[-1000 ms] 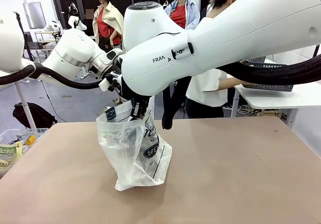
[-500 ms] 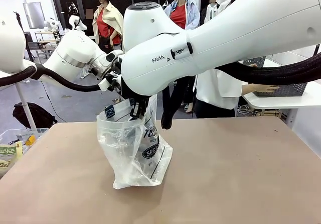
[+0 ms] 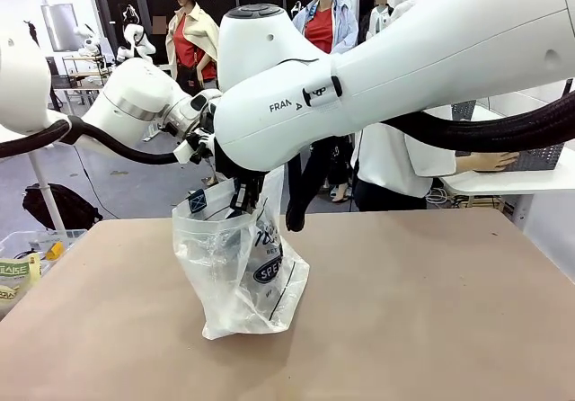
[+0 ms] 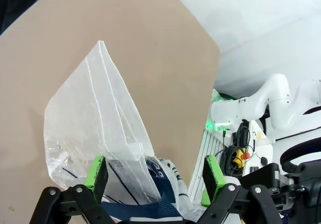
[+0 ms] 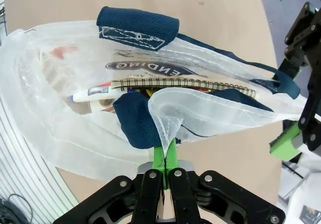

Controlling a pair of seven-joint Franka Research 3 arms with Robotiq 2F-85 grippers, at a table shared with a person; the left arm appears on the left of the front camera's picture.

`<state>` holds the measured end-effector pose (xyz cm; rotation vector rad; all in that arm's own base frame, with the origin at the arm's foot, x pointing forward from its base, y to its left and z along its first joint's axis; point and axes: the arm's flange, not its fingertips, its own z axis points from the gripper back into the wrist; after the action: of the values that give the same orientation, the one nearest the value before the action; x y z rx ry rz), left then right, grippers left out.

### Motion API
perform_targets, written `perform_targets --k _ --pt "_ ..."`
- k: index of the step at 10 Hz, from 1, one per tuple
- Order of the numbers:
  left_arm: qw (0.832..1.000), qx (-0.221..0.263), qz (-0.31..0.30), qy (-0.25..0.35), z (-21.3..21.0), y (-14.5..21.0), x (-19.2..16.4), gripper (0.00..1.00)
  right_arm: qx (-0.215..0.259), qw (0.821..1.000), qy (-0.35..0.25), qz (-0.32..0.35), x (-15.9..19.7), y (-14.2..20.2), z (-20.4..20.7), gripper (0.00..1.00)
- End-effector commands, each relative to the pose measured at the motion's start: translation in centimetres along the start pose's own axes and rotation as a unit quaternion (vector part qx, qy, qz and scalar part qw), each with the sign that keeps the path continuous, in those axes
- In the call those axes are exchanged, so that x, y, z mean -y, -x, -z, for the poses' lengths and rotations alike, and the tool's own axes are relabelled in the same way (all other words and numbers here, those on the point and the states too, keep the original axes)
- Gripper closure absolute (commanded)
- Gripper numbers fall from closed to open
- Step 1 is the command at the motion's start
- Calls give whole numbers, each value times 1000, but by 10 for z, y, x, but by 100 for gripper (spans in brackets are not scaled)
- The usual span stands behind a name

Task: Transfer purchased items from the store into the shopping bag.
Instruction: Move the Reusable shopping bag to the right side of the table.

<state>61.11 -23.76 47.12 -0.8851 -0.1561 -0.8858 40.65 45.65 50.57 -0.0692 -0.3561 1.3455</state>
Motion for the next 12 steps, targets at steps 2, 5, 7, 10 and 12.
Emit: perform_targets --k 2,5,7,10,12 --pt "998 -4 -21 -56 4 -11 3 2 -9 1000 20 -15 -6 -18 -2 100" --pt "991 -16 -70 -112 11 -16 9 2 -11 999 25 -15 -11 -17 -3 100" --pt "988 -19 -80 -128 13 -19 11 32 -9 999 32 -16 -15 -15 -5 100" --pt "985 -25 -101 -139 15 -19 10 88 -8 999 35 -16 -16 -14 -6 100" --pt "983 -29 -108 -147 17 -21 9 100 -7 999 36 -12 -17 -12 -6 100"
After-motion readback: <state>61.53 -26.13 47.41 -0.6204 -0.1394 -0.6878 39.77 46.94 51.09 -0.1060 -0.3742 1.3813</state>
